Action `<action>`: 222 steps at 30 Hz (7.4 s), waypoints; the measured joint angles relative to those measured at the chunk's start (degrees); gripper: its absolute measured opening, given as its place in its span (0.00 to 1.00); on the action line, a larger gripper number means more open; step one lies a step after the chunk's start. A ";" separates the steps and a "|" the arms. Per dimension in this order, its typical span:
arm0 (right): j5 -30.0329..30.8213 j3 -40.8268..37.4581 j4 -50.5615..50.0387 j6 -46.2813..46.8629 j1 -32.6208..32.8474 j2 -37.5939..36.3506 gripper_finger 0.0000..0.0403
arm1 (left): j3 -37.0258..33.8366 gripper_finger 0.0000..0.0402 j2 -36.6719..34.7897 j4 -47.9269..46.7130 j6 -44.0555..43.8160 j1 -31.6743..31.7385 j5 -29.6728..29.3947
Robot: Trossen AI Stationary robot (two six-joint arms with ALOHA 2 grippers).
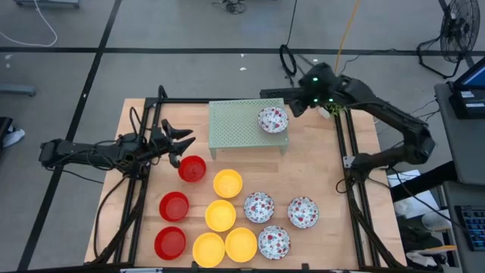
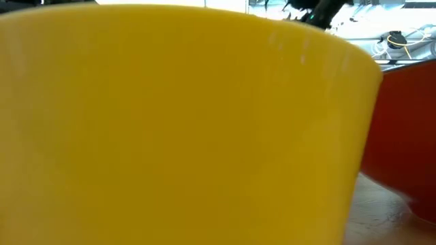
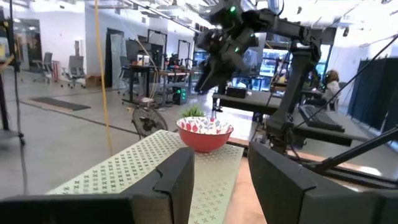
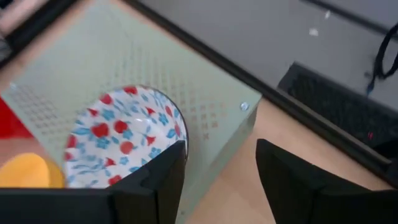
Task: Pick & Place Mini bowls
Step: Put the red bowl on the shelf, then put the yellow bowl on the shelf
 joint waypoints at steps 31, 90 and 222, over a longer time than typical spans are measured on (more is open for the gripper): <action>0.00 0.02 2.96 -1.44 16.53 -13.78 0.45 | 27.84 0.39 32.11 -65.92 -23.22 -18.94 9.14; 0.02 0.02 -4.01 -1.05 17.33 -13.79 0.45 | 48.37 0.01 50.06 -91.99 -24.32 -16.75 9.60; -3.39 -14.36 -0.91 6.75 19.92 -13.84 0.45 | 48.91 0.39 64.11 -62.57 21.40 -22.07 7.26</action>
